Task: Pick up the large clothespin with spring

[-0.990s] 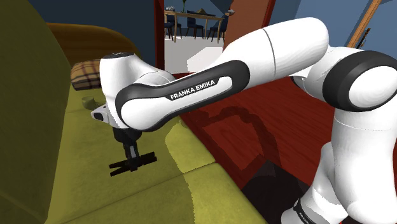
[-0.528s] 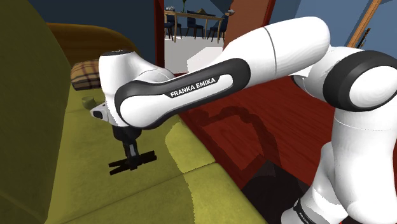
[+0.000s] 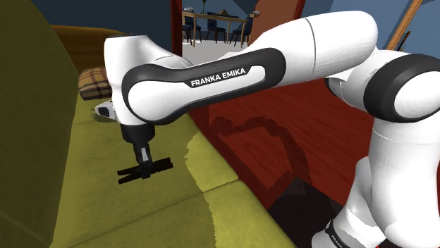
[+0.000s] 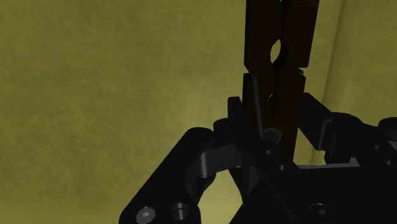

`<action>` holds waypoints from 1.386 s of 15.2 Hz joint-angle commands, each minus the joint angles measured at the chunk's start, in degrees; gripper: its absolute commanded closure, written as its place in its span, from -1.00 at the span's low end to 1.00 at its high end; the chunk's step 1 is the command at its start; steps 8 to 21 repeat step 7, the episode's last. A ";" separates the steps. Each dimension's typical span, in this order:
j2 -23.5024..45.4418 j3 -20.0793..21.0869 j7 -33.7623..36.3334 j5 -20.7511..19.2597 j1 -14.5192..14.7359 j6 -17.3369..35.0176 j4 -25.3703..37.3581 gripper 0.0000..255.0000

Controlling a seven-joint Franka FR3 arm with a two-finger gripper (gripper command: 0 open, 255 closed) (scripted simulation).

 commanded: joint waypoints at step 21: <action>-0.72 0.12 -0.05 0.23 0.04 -4.48 3.77 1.00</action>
